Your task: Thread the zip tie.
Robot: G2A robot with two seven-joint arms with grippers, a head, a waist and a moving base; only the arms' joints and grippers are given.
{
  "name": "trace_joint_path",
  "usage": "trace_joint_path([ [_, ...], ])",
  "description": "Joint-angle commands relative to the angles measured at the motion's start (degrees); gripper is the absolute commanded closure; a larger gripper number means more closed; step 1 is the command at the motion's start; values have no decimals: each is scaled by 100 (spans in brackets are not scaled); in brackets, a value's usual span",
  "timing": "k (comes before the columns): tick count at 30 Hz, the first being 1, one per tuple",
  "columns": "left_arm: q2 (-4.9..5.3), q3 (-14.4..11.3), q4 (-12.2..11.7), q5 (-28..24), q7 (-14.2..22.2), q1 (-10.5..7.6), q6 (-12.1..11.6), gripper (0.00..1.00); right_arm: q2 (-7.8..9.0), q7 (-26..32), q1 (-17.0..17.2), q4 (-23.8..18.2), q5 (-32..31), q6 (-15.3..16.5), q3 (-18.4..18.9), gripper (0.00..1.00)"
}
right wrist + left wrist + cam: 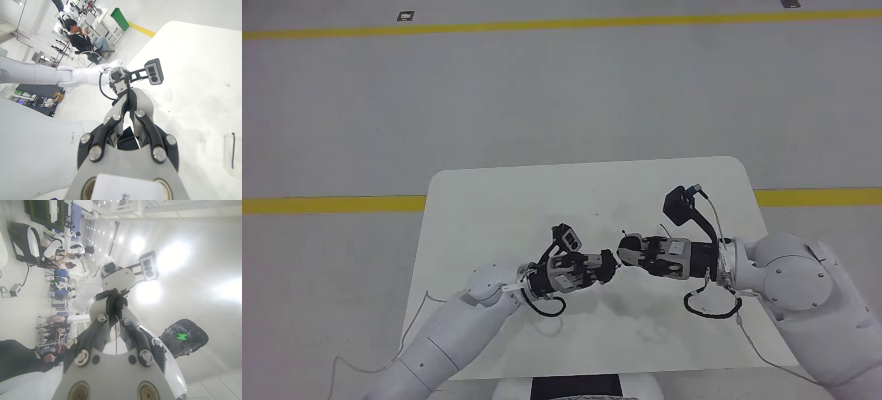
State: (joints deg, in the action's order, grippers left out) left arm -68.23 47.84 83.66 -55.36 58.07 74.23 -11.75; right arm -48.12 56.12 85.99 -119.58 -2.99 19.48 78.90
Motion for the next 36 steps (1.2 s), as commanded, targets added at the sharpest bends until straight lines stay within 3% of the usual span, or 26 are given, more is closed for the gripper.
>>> trace_joint_path([
  [1, 1, 12, 6, 1, -8, 12, -20, 100, 2, -5, 2, -3, 1, 0, -1, 100],
  [16, -14, -17, -47, -6, 23, 10, 75, 100, 21, -42, 9, -19, -8, 0, -19, 100],
  [32, 2, 89, -6, -11, 27, 80, 15, 100, 42, 18, -35, -15, -20, 0, -79, 100],
  [33, 3, 90, -4, -6, 27, 82, 19, 100, 43, 14, -36, -15, -21, 0, -80, 96],
  [35, 3, 89, -2, 7, 26, 87, 23, 100, 46, 5, -36, -15, -28, 0, -81, 51],
  [36, 3, 90, -1, 13, 25, 88, 24, 100, 47, 0, -34, -15, -32, 0, -81, 2],
])
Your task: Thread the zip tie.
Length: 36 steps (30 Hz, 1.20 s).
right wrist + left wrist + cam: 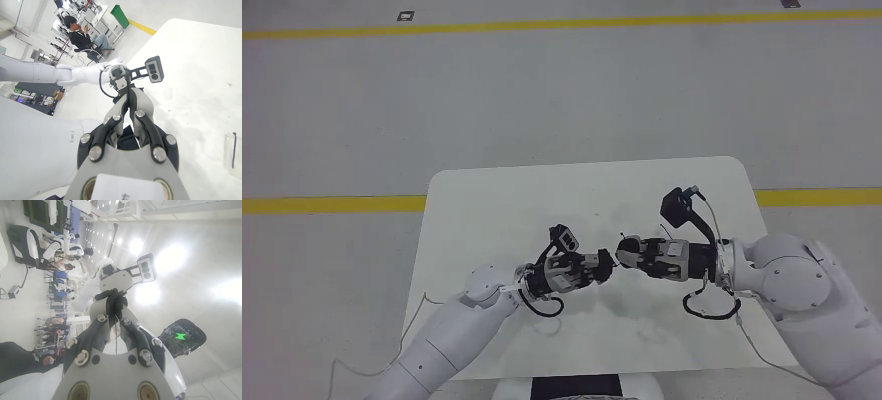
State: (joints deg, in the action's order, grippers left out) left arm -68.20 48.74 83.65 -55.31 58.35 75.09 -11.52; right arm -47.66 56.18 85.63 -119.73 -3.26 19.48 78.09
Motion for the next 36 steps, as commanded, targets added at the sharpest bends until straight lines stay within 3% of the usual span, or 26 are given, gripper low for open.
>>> trace_joint_path([
  [1, 0, 0, 1, 14, -4, 3, 2, 100, 3, -15, 2, -1, -13, 0, 3, 0],
  [15, 3, 33, 23, 61, -45, 17, -13, 100, 32, -160, 64, -62, -68, 0, 144, 0],
  [27, 23, 146, 63, 45, -42, 52, -73, 100, 80, 136, 115, -118, 559, 0, 511, 0],
  [36, 24, 151, 63, 46, -45, 54, -72, 100, 80, 143, 113, -121, 566, 0, 522, 0],
])
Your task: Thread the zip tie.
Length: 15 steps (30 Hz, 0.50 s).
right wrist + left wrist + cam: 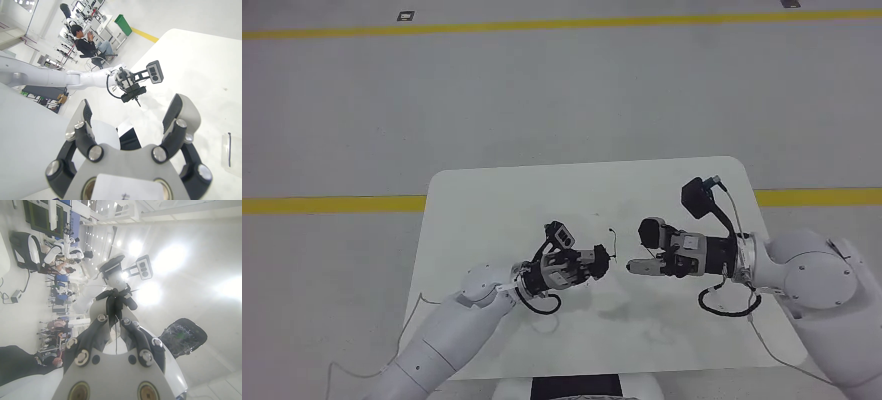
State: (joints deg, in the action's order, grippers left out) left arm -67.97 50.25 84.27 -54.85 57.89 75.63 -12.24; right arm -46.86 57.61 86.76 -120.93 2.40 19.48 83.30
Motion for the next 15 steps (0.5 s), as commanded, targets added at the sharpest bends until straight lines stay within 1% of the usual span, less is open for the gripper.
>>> trace_joint_path([
  [1, 0, 0, 0, 0, 0, 0, 0, 100, 0, 0, 0, 0, 0, 0, 0, 0],
  [4, 0, 0, 0, 0, 0, 0, 0, 100, 0, 0, 0, 0, 0, 0, 0, 0],
  [6, -3, 5, 27, 14, -132, 15, -5, 100, 0, 0, 0, 0, 0, 0, 0, 0],
  [7, -2, 23, 41, 6, -187, 34, -46, 100, -13, -185, 30, 71, 111, -23, -6, 0],
  [9, 1, 79, 50, -82, -197, 87, -152, 100, -32, -392, 105, 277, 425, 0, 6, 0],
  [11, 7, 146, 44, -118, -186, 113, -280, 100, -52, -460, 193, 453, 968, 0, 16, 0],
  [13, 10, 218, 62, -152, -172, 137, -465, 100, -60, -365, 223, 634, 1342, 0, 125, 0],
  [14, 10, 243, 73, -174, -157, 150, -540, 100, -74, -317, 262, 731, 1679, 0, 129, 0],
  [15, 9, 275, 97, -199, -107, 163, -674, 100, -88, -194, 270, 861, 2012, 0, 173, 0],
])
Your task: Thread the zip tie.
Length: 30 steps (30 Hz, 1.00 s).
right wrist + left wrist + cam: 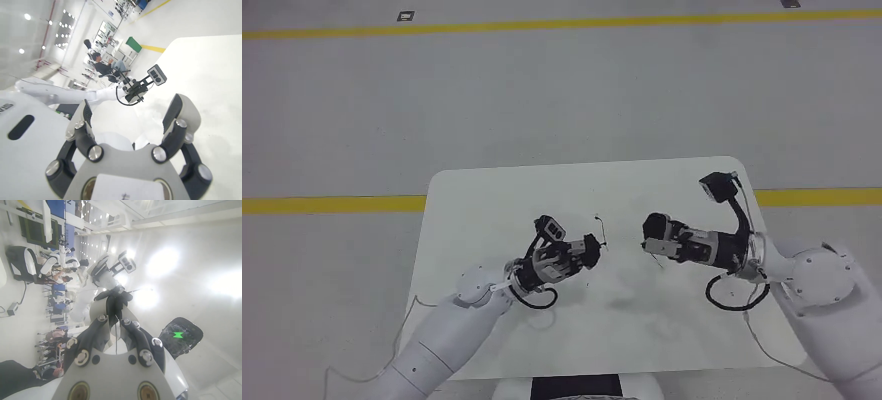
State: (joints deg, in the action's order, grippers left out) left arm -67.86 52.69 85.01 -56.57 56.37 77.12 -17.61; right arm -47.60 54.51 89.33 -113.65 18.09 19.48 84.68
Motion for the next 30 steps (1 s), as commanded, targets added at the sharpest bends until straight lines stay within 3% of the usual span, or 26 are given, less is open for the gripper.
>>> trace_joint_path([
  [1, -4, 47, 23, -47, 73, 28, -187, 100, -24, 215, 9, 214, 593, 0, 71, 0],
  [8, -89, 273, 84, -79, 243, 107, -187, 100, -251, 1548, -160, 1333, 2794, 0, -95, 0],
  [13, -199, 372, 61, -52, 347, 136, -187, 100, -487, 2174, -320, 2008, 3928, 0, -583, 0],
  [19, -344, 442, -50, 117, 387, 100, -187, 100, -685, 2403, -536, 2501, 4594, -17, -1166, 0],
  [24, -494, 379, -168, 229, 387, 71, -187, 100, -812, 2265, -639, 2595, 4625, -34, -1571, 0],
  [30, -494, 379, -168, 229, 387, 71, -187, 100, -828, 2214, -656, 2612, 4594, -36, -1614, 0],
])
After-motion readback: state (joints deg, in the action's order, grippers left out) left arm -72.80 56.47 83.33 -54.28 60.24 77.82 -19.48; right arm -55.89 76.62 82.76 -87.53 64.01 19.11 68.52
